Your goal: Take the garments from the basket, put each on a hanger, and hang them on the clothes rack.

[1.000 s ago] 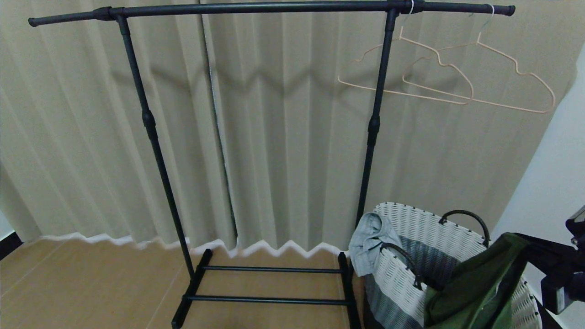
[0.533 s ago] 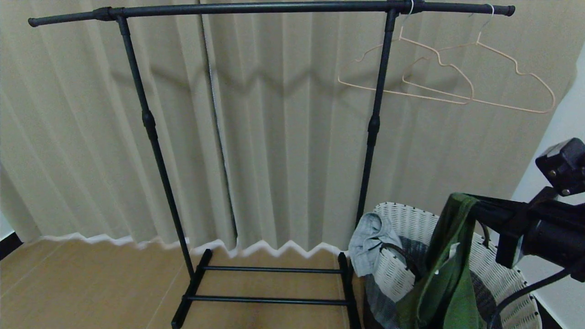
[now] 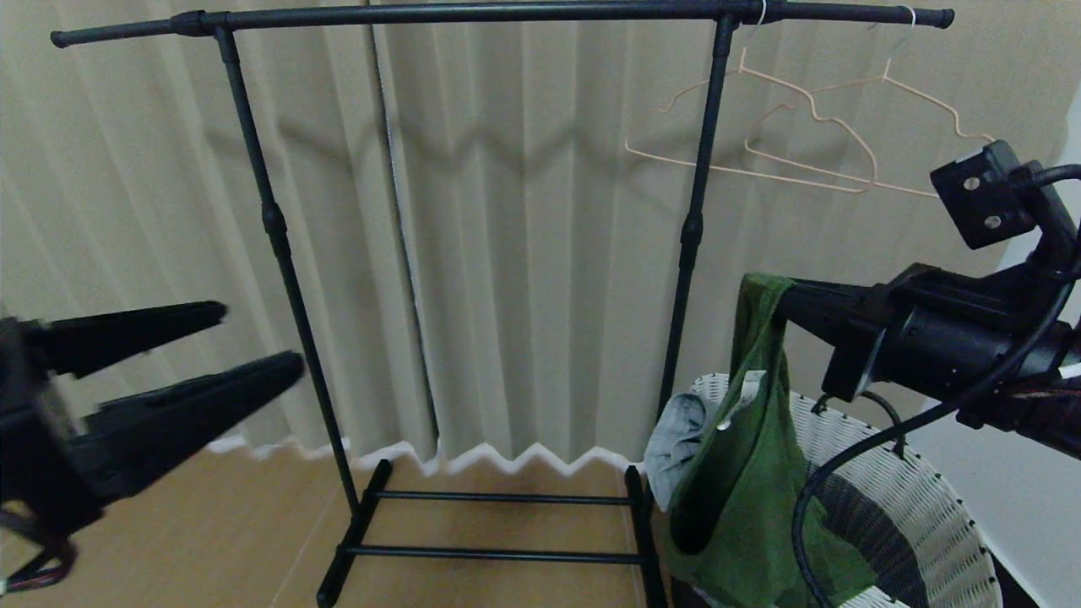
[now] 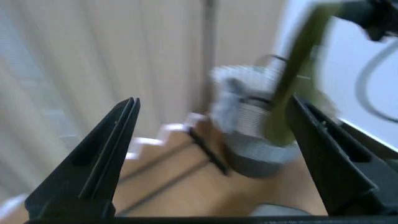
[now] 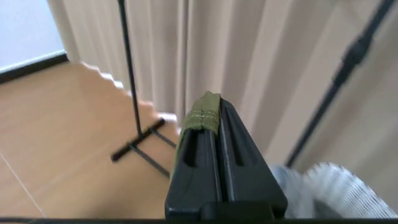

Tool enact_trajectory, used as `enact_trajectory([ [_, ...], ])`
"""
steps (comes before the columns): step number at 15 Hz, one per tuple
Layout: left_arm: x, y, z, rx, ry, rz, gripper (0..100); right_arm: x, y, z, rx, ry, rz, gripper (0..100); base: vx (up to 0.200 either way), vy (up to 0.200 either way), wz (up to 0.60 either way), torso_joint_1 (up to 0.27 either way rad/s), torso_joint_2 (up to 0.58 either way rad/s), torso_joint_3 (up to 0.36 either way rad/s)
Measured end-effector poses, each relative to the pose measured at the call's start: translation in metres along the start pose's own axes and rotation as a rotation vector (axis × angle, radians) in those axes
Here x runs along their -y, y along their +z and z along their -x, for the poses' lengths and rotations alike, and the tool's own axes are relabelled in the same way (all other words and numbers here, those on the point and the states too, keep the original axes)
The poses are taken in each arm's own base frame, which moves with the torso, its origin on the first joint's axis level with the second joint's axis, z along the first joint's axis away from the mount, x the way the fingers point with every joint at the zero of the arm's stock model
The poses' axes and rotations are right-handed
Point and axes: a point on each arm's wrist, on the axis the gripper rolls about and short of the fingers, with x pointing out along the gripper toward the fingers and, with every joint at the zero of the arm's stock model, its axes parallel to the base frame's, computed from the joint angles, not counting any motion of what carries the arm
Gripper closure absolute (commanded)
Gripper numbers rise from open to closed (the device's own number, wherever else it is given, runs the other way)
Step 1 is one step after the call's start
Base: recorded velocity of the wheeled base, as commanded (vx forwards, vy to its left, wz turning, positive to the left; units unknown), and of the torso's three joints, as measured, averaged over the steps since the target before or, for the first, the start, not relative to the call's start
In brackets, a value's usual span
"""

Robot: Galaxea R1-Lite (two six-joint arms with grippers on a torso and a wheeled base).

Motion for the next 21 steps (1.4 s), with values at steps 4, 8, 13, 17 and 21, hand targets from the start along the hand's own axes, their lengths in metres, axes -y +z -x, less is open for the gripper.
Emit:
enact_trajectory([
  [4,0.046,-0.017,-0.085,-0.121,-0.188,0.046,0,-0.015,0.013,-0.018,0.075,0.068,-0.062,100,0.0,0.0,0.0,0.0,0.0,0.0],
  [8,0.074,-0.037,-0.138,-0.229,-0.248,0.058,0,-0.021,0.019,-0.026,0.088,0.126,-0.078,100,0.0,0.0,0.0,0.0,0.0,0.0],
  [13,0.084,-0.063,-0.192,-0.316,-0.188,0.047,0,-0.021,0.023,-0.026,0.097,0.149,-0.087,100,0.0,0.0,0.0,0.0,0.0,0.0],
  [17,0.084,-0.084,-0.213,-0.371,-0.127,0.035,0,-0.022,0.023,-0.024,0.099,0.152,-0.088,100,0.0,0.0,0.0,0.0,0.0,0.0],
  [21,0.083,-0.102,-0.228,-0.421,-0.103,0.023,0,-0.026,0.024,-0.02,0.105,0.167,-0.088,100,0.0,0.0,0.0,0.0,0.0,0.0],
])
